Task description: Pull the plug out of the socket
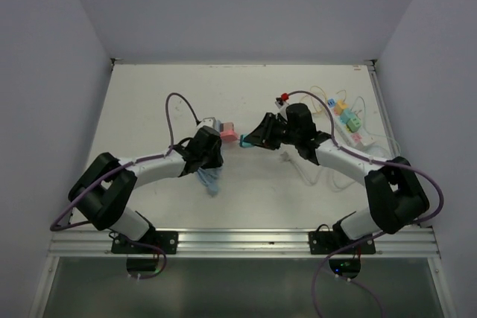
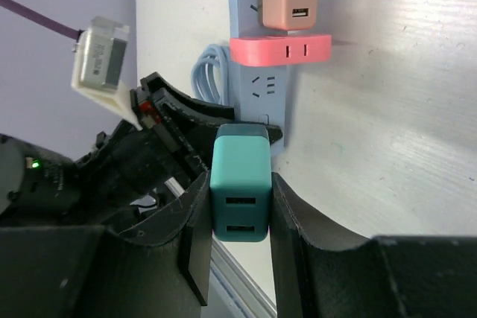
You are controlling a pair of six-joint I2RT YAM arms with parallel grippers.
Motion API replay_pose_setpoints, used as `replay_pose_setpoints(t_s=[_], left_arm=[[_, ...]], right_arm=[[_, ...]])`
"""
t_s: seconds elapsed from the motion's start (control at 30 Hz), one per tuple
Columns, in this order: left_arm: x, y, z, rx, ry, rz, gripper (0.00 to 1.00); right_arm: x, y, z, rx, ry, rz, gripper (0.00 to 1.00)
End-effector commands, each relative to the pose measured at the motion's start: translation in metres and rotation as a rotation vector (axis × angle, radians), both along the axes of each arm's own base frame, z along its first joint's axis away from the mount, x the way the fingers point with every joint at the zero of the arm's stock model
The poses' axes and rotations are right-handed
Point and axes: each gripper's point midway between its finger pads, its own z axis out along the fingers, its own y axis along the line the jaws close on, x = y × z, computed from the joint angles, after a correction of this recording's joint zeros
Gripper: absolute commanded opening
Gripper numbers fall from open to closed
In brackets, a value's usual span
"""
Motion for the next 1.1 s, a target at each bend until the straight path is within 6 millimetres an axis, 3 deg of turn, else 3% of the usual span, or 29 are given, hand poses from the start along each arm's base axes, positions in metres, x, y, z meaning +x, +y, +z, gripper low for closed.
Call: replay_pose_setpoints(t_s=[0.0, 0.23, 0.4, 0.57, 0.6, 0.63, 0.73, 0.83, 0.9, 1.07], left_arm=[[0.028, 0.021, 0.029, 0.073, -0.109, 0.144, 0.0], [0.03, 0.017, 0.05, 0.027, -0.183, 0.099, 0.0], [0.023, 0.015, 0.066, -0.035, -0.248, 0.055, 0.0], [0.013, 0.007, 0.078, -0.111, -0.286, -0.004, 0.0], [0.012, 0.007, 0.078, -0.117, -0.285, -0.008, 0.0], [0.011, 0.006, 0.08, -0.126, -0.288, -0.014, 0.0], [0.006, 0.007, 0.086, -0.149, -0.304, -0.023, 0.0], [0.001, 0.008, 0.084, -0.156, -0.303, -0.031, 0.0], [0.0, 0.006, 0.086, -0.166, -0.305, -0.043, 0.0], [-0.002, 0.004, 0.09, -0.177, -0.316, -0.065, 0.0]], right_arm=[[0.002, -0.005, 0.021, -0.011, -0.059, -0.024, 0.0], [-0.015, -0.014, -0.035, -0.08, 0.03, -0.013, 0.0], [-0.024, 0.003, -0.058, -0.086, 0.066, 0.051, 0.03], [-0.021, 0.007, -0.078, -0.104, 0.097, 0.036, 0.18], [-0.019, 0.004, -0.079, -0.115, 0.096, 0.021, 0.24], [-0.018, 0.003, -0.08, -0.122, 0.097, 0.014, 0.43], [-0.017, -0.003, -0.078, -0.149, 0.083, 0.001, 0.75], [-0.014, -0.003, -0.066, -0.153, 0.056, 0.003, 0.9], [-0.009, -0.002, -0.047, -0.128, 0.0, -0.001, 0.98], [-0.004, 0.009, 0.008, -0.05, -0.132, 0.037, 0.99]])
